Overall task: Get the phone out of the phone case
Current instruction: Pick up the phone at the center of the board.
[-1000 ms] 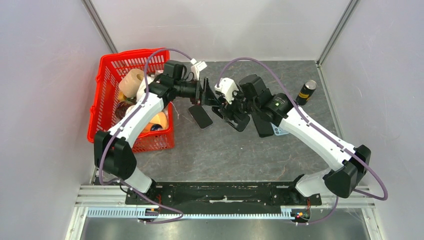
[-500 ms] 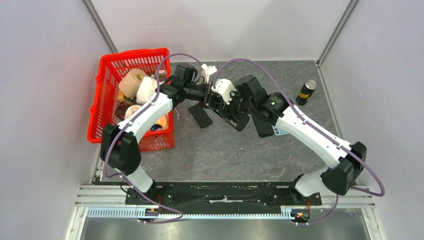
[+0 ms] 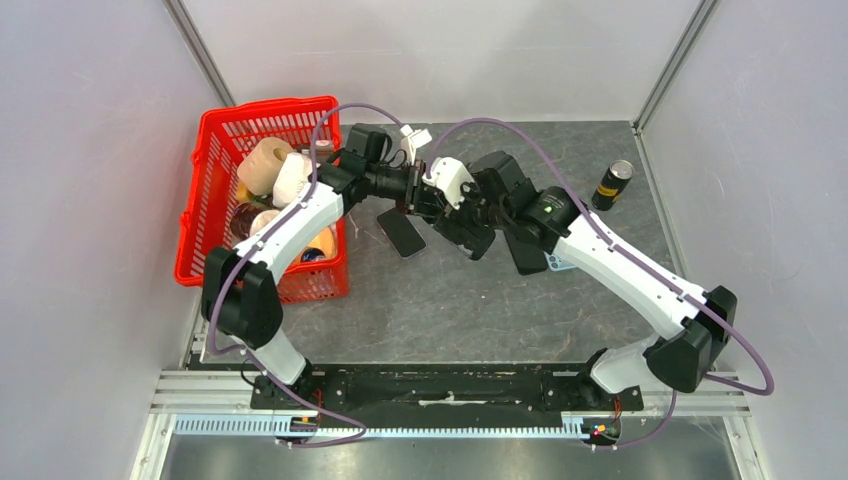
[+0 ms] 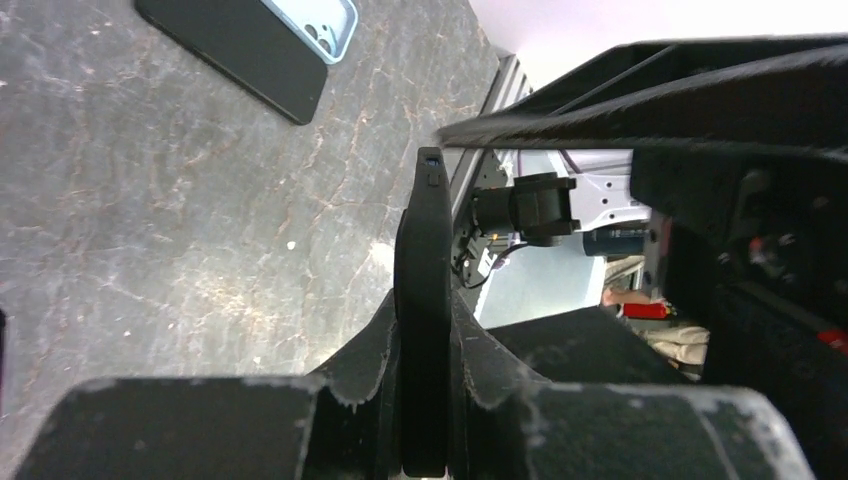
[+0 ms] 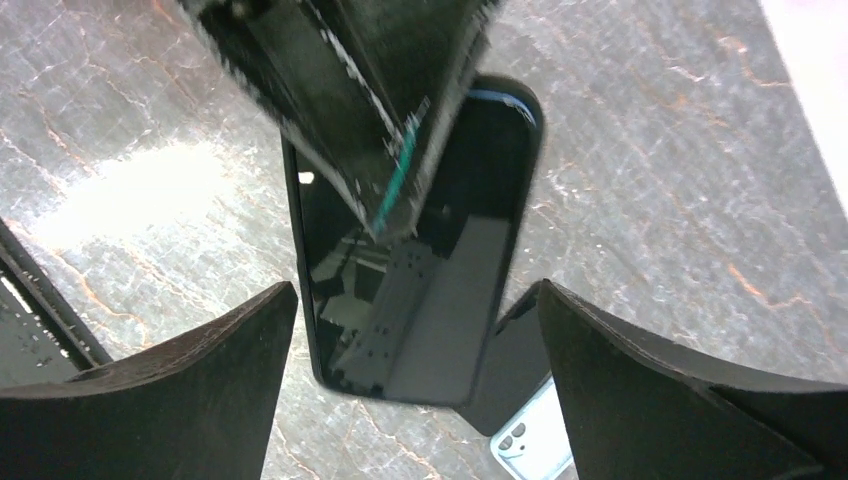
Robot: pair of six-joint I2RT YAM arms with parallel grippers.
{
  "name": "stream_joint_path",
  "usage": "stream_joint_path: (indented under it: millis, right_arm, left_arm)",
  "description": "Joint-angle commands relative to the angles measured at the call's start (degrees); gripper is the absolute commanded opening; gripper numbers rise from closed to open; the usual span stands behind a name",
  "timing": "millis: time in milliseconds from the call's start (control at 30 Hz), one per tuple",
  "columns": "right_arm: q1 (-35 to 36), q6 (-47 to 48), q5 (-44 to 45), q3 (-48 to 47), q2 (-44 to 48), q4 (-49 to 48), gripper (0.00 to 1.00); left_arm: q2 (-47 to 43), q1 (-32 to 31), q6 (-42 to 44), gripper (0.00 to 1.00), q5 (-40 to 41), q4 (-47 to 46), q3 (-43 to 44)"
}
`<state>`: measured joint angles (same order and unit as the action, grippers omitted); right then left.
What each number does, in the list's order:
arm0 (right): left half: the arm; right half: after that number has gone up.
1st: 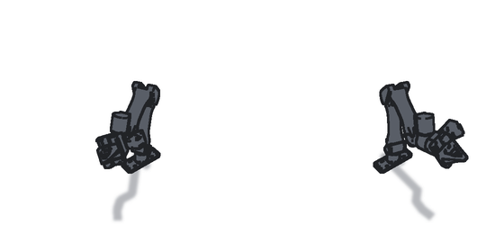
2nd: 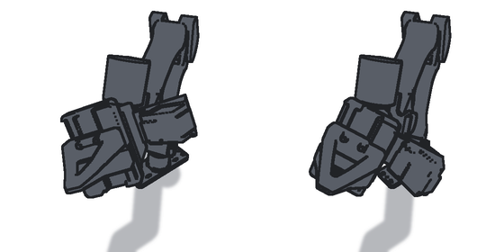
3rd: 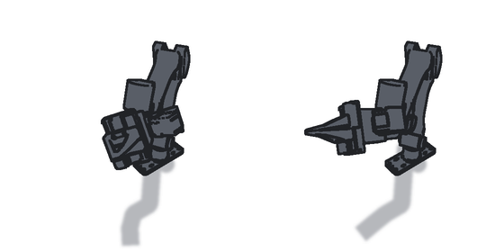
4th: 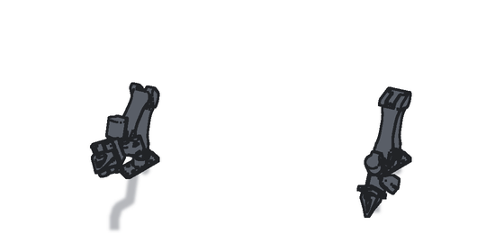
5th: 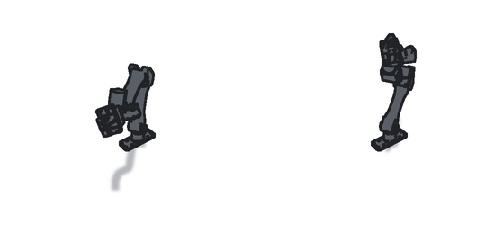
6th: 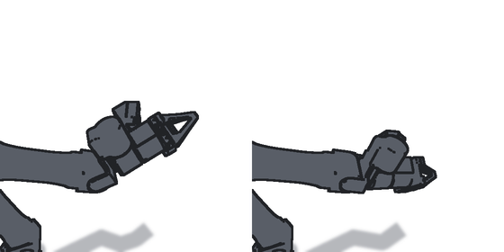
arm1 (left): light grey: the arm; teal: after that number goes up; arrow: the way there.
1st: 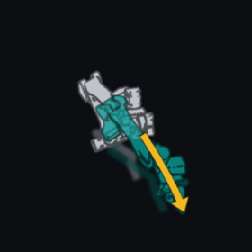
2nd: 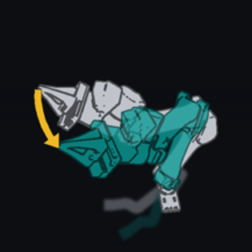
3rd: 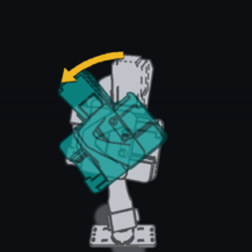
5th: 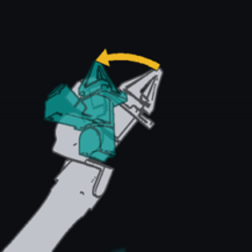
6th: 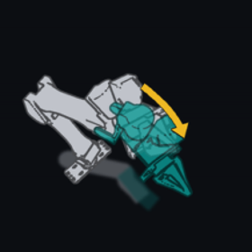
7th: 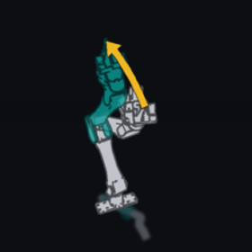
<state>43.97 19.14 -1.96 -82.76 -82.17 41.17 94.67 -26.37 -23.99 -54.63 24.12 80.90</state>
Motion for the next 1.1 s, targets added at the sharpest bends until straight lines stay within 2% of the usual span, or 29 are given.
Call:
stream_joint_path:
  millis: [0,100,200,333,500,667,800,1067]
  right_arm:
    - [-0.3,0.9,3.7,0.2,6.2,-2.2,0.97]
    - [-1.1,-0.9,6.6,1.7,9.3,-4.0,0.97]
    - [-2.4,-1.8,5.8,2.2,11.4,-4.0,0.97]
    - [-4.3,-1.6,-4.8,1.1,12.8,0.3,0.97]
    - [-7.7,-1.4,-21.8,0.1,13.7,5.6,0.92]
    - [-8.7,-0.6,-29.1,-2.0,11.8,8.3,0.89]
    - [-8.7,1.9,-38.8,-3.8,9.5,11.6,0.85]
    - [-8.7,0.2,-46.8,-5.6,4.4,11.5,0.80]
  left_arm:
    - [-4.2,2.9,10.5,0.02,-2.8,3.0,4.1]
    - [-6.3,4.6,16.5,0.02,-2.8,6.5,5.6]
    - [-8.2,5.5,23.6,0.02,-3.4,11.8,7.4]
    - [-12.5,5.5,35.0,0.02,-5.1,17.5,8.0]
    - [-20.7,5.5,43.9,0.02,-6.8,18.3,2.8]
    - [-28.2,5.4,44.2,0.02,-8.2,14.9,-3.8]
    - [-32.3,5.2,41.2,0.02,-8.0,8.8,-8.7]
    - [-32.5,4.3,34.9,0.02,-7.9,0.3,-11.6]
